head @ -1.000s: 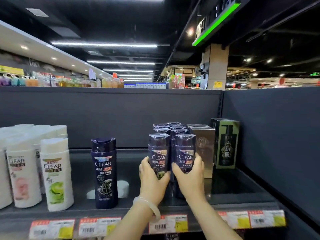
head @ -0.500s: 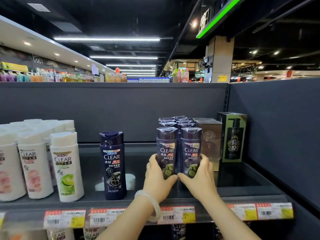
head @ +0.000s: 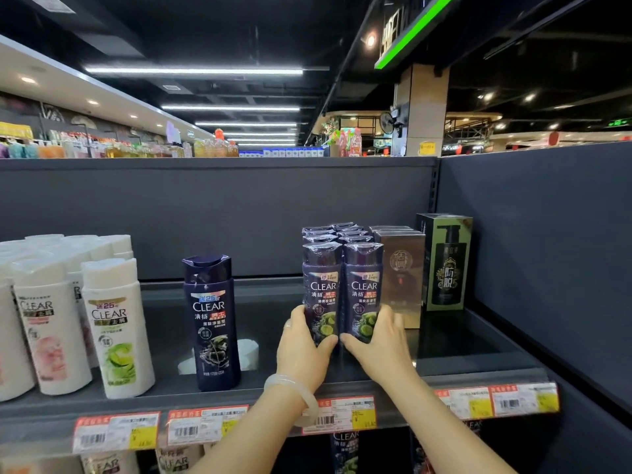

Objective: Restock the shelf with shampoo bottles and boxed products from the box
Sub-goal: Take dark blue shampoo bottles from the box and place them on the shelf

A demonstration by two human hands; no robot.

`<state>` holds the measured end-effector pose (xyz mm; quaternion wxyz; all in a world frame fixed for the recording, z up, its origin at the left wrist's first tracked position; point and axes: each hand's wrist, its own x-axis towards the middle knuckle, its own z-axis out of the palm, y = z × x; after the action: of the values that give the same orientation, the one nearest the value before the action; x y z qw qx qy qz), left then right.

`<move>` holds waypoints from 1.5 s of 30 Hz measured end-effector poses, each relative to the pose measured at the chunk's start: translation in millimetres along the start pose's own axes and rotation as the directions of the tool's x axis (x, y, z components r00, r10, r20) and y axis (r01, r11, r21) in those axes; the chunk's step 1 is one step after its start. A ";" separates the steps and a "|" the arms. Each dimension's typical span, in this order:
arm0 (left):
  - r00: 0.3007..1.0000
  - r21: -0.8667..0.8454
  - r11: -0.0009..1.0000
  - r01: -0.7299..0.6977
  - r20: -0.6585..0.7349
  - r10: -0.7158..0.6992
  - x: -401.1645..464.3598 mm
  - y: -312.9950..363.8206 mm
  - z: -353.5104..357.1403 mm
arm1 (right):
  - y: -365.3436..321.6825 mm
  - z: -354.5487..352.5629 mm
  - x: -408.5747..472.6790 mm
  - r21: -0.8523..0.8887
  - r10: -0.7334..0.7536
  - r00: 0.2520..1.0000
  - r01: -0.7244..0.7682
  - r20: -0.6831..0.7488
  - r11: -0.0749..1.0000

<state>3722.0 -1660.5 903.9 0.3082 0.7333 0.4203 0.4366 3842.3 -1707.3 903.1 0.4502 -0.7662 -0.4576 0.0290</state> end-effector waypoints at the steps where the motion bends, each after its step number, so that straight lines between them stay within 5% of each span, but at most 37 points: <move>1: 1.000 0.002 1.000 0.001 -0.003 -0.001 0.5 0.2 0.5 | -0.2 0.0 0.4 -0.001 0.002 1.000 -0.002 0.001 1.000; 33: 0.999 0.012 0.999 0.031 -0.037 -0.031 3.2 -4.3 8.9 | 2.1 -0.9 2.9 0.098 0.030 0.999 -0.033 0.038 0.995; 37: 0.990 0.024 1.000 -0.013 -0.138 0.017 -5.6 -2.4 6.5 | 0.8 -5.1 -10.6 0.224 -0.074 0.986 0.106 -0.147 0.969; 41: 0.941 -0.006 0.974 -0.226 -0.259 0.217 -35.8 0.9 -3.3 | -4.7 -6.6 -32.1 0.282 -0.247 0.900 0.357 -0.359 0.890; 45: 0.913 0.078 0.956 -0.283 -0.282 0.293 -87.9 -24.6 -16.0 | -15.8 3.2 -66.8 0.202 -0.421 0.822 0.520 -0.384 0.830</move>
<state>3675.7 -1725.7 857.2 0.1623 0.7205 0.3560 0.5726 3791.5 -1751.0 888.0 0.6221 -0.5448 -0.5441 -0.1417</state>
